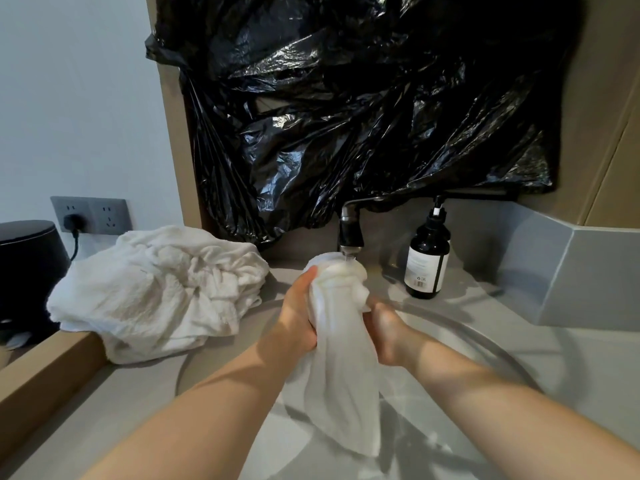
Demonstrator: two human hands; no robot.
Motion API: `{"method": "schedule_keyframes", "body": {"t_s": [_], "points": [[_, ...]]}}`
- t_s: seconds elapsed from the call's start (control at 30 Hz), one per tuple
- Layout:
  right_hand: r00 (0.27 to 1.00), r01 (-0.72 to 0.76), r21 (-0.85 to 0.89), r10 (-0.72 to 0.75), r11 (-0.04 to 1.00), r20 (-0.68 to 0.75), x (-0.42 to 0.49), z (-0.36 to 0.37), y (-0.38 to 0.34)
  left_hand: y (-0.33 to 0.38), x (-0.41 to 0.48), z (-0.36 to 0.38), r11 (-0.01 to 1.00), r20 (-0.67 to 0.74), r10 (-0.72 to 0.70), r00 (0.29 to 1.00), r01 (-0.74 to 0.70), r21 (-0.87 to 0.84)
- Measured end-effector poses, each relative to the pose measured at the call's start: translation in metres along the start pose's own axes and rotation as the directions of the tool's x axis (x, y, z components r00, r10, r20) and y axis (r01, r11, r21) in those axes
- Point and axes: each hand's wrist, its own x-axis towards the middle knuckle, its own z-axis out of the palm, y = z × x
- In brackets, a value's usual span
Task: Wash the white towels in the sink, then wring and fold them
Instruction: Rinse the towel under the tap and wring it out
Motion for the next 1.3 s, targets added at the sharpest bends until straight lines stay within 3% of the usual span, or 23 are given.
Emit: {"method": "schedule_keyframes", "body": {"t_s": [0.13,0.23,0.37,0.5,0.63,0.73,0.8,0.97,1.07,1.17,1.3], "points": [[0.986,-0.040,0.008,0.038,0.999,0.165,-0.002,-0.002,0.000,0.003,0.002,0.006,0.993,-0.046,0.060,0.997,-0.064,-0.101],[0.983,-0.018,-0.114,0.038,0.993,0.178,-0.008,-0.004,-0.006,0.011,0.000,0.012,0.991,-0.083,0.046,0.995,-0.056,-0.123],[0.972,-0.029,-0.144,0.062,0.989,0.228,-0.009,-0.015,-0.014,0.016,0.004,0.011,0.982,-0.128,0.023,0.992,-0.046,-0.181],[0.949,0.085,-0.309,0.017,0.947,0.314,-0.015,-0.026,-0.022,0.018,0.007,0.008,0.985,-0.135,0.073,0.988,-0.093,-0.147],[0.949,0.224,-0.606,-0.030,0.764,0.313,-0.027,-0.026,-0.033,0.022,0.005,0.017,0.996,-0.159,0.048,0.986,-0.058,-0.061],[0.952,0.302,-0.790,-0.126,0.534,0.279,-0.040,-0.014,-0.041,0.019,0.009,0.017,1.000,-0.314,-0.017,0.949,0.015,-0.007],[0.948,0.316,-0.866,-0.174,0.388,0.268,-0.044,-0.010,-0.041,0.014,0.015,0.013,0.999,-0.376,-0.033,0.926,0.030,-0.015],[0.931,0.197,-0.970,-0.337,0.145,0.139,-0.033,0.007,-0.032,0.012,0.028,0.006,0.998,-0.426,-0.002,0.905,-0.022,-0.052],[0.875,0.214,-0.976,-0.450,0.030,0.178,-0.036,0.014,-0.030,0.011,0.028,0.009,0.999,-0.458,0.030,0.888,-0.047,-0.025],[0.839,0.118,-0.989,-0.523,-0.088,0.147,-0.041,0.018,-0.029,0.013,0.018,0.022,0.999,-0.497,0.049,0.866,-0.033,0.040],[0.818,0.098,-0.991,-0.560,-0.091,0.133,-0.041,0.016,-0.027,0.011,0.015,0.030,0.989,-0.582,0.075,0.810,0.013,0.146]]}}
